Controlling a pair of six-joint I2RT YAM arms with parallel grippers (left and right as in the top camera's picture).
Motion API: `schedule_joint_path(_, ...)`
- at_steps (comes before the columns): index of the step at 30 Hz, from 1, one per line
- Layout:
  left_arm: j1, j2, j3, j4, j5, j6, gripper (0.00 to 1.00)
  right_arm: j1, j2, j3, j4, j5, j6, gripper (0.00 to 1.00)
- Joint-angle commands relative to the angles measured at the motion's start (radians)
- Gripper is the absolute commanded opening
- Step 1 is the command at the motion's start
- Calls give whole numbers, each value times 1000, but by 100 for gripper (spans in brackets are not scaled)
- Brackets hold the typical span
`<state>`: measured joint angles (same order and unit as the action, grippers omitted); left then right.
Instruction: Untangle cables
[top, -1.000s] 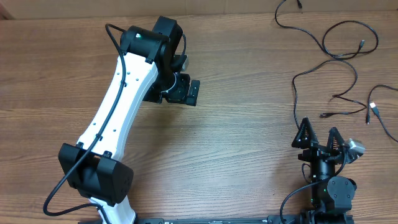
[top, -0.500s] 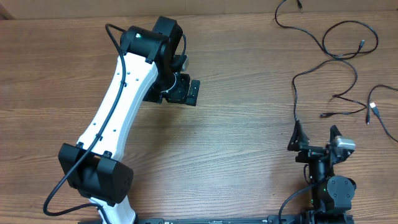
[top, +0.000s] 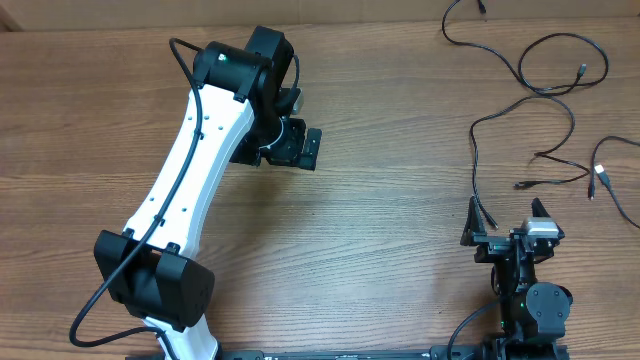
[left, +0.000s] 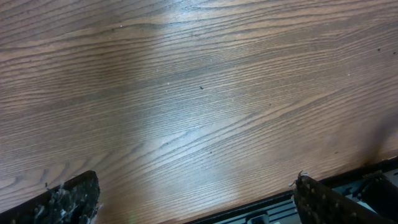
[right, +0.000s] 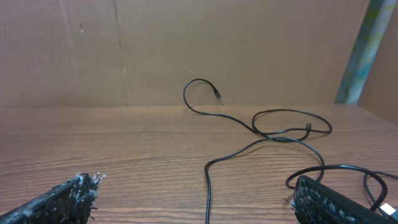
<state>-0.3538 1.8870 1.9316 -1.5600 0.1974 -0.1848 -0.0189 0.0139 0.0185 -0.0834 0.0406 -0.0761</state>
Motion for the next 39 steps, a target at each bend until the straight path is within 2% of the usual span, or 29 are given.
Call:
schedule_joint_path(1,-3,-30,14,-2,9,-11,100,-2,-11,-11,3,-6,-11,100)
schedule_joint_path(13,-2,-28,14,2,6,-11,100,-4,-11,-11,3,-6,-11,100)
schedule_joint_path(19,6,-96,14,5,2,-11,99,-4,-11,-11,3,-6,-11,100)
schedule_joint_path(28,125,-344,14,5,2,-10,100,-4,-11,-11,3,-6,-11,100)
schedule_joint_path(35,379,-596,14,5,2,-11,100,-3,-11,-11,3,-6,-11,100)
schedule_joint_path(39,367,-766,14,4,2,-10,100,-3,-11,-11,3,-6,-11,100)
